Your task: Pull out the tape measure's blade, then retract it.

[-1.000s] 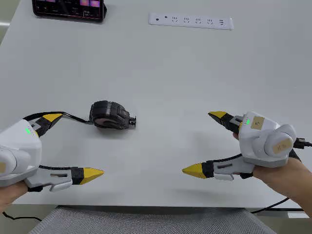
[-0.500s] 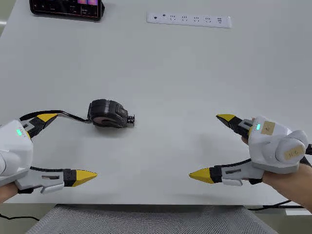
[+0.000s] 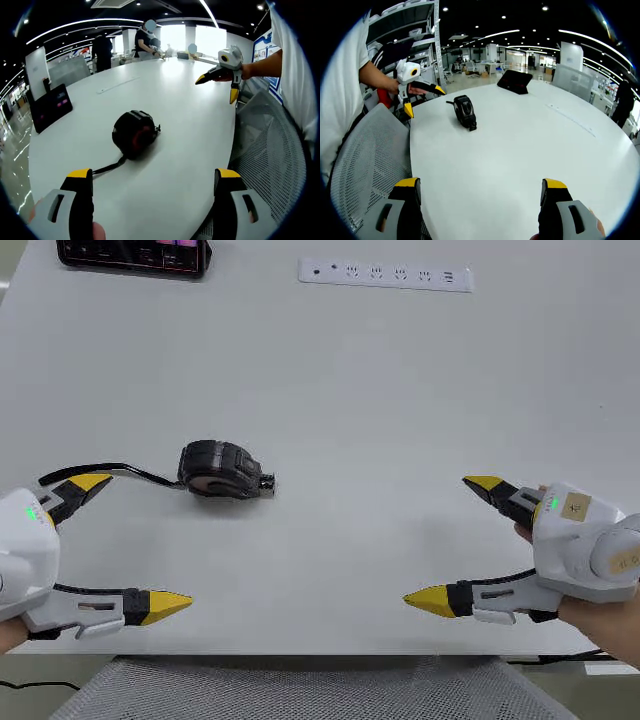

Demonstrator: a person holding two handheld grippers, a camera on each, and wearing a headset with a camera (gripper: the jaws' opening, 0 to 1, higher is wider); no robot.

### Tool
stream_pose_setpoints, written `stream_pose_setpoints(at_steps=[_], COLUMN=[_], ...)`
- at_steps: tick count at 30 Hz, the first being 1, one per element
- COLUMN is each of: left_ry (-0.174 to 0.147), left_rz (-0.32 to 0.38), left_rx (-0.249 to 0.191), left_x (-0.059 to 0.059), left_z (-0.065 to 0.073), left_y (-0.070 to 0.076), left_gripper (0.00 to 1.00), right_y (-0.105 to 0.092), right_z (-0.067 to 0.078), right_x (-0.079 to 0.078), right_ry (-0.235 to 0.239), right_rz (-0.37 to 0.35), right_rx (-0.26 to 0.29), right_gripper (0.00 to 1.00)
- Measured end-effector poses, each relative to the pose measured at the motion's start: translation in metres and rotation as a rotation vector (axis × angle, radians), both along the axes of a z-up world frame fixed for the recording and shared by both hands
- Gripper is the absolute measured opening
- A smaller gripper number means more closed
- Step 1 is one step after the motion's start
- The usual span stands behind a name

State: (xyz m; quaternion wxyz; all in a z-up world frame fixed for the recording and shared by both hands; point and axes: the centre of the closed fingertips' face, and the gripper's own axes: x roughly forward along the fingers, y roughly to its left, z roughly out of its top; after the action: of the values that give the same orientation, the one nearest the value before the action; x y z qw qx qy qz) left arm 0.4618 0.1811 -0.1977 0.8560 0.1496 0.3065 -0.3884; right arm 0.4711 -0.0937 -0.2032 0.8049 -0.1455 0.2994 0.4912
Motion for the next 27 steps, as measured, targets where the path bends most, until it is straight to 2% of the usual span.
stream_pose_setpoints(at_steps=[9, 13, 17, 18, 20, 21, 22, 27], left_ry=[0.001, -0.017, -0.002, 0.040, 0.009, 0.061, 0.032, 0.038], left_rz=[-0.010, -0.014, 0.007, 0.005, 0.007, 0.007, 0.012, 0.006], left_rx=[0.005, 0.029, 0.007, -0.019, -0.001, -0.018, -0.009, -0.013], left_x=[0.0002, 0.0010, 0.0016, -0.0033, 0.0003, -0.0053, -0.0009, -0.0026], left_z=[-0.0006, -0.0018, -0.0023, -0.0043, -0.0035, -0.0072, -0.0064, -0.0067], left_y=[-0.0006, 0.0014, 0.0015, -0.0016, 0.0006, -0.0016, 0.0004, 0.0000], left_gripper=[0.99, 0.99, 0.99, 0.99, 0.99, 0.99, 0.99, 0.99], right_y=[-0.0016, -0.0017, -0.0020, -0.0022, -0.0024, -0.0026, -0.0029, -0.0045], right_z=[-0.0006, -0.0005, -0.0004, -0.0005, -0.0007, -0.0010, -0.0012, -0.0024], right_x=[-0.0009, -0.0014, -0.0018, -0.0020, -0.0027, -0.0031, -0.0034, -0.0038], right_ry=[0.006, 0.011, 0.014, 0.015, 0.016, 0.018, 0.019, 0.021], right_rz=[-0.003, -0.004, -0.007, -0.008, -0.009, -0.010, -0.010, -0.012], right_rx=[-0.001, 0.001, 0.005, 0.006, 0.006, 0.006, 0.005, 0.003], right_gripper=[0.99, 0.99, 0.99, 0.99, 0.99, 0.99, 0.99, 0.99])
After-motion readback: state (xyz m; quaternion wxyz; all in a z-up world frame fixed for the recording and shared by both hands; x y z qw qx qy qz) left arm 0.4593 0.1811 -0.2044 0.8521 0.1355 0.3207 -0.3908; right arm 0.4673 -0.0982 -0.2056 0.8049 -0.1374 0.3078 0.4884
